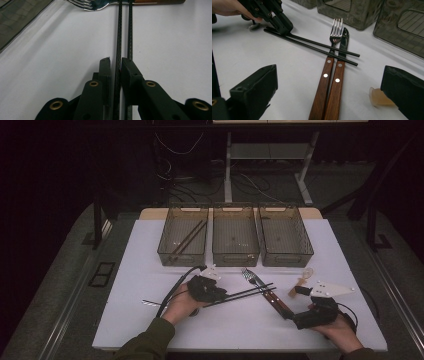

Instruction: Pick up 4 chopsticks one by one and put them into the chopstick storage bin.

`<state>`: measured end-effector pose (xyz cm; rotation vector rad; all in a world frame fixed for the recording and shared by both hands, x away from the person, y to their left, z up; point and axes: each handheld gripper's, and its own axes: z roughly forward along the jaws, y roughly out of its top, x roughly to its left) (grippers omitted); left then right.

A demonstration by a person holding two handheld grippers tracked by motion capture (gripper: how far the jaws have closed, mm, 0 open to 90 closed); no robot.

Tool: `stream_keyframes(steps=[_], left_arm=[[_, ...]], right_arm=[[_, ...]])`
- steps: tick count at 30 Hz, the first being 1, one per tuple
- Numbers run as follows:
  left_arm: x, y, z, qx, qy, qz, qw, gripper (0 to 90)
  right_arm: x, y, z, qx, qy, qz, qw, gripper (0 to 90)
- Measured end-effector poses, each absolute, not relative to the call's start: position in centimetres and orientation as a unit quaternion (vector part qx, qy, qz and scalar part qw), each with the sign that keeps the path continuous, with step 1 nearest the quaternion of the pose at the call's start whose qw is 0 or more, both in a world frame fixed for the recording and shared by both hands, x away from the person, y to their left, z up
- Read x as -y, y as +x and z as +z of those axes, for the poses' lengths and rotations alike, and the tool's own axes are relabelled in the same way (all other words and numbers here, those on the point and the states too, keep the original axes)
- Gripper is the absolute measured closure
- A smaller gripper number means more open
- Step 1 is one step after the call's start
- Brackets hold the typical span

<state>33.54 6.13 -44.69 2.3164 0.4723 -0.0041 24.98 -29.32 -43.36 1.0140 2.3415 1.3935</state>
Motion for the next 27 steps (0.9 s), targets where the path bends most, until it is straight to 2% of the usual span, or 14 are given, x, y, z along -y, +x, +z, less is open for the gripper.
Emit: stream_keyframes(steps=[11,27], left_arm=[[-5.86,33.29,-44.73,-0.168,0.911,0.028,0.375,83.7],[-6.02,33.30,-44.62,-0.157,0.915,0.029,0.370,85.1]], right_arm=[[29.29,24.98,-43.37,-0.800,0.346,0.476,0.117,1.1],[29.25,24.98,-43.41,-0.802,0.344,0.474,0.116,1.1]])
